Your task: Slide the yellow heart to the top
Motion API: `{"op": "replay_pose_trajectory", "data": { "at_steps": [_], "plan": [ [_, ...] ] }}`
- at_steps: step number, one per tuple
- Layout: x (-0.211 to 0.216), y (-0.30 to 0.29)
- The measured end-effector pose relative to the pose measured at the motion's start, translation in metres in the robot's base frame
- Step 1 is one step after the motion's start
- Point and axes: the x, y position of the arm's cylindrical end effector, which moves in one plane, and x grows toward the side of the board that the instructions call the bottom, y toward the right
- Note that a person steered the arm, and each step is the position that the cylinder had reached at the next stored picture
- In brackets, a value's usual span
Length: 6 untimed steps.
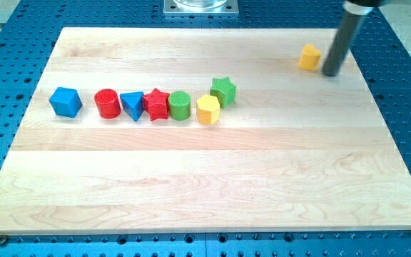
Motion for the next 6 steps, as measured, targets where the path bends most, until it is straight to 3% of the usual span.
{"op": "replay_pose_trajectory", "data": {
  "at_steps": [1,2,4,5,6],
  "plan": [
    [-0.009,-0.028],
    [-0.039,-0.017],
    [-0.039,-0.029],
    [-0.055,0.0],
    [-0.001,-0.012]
  ]
}}
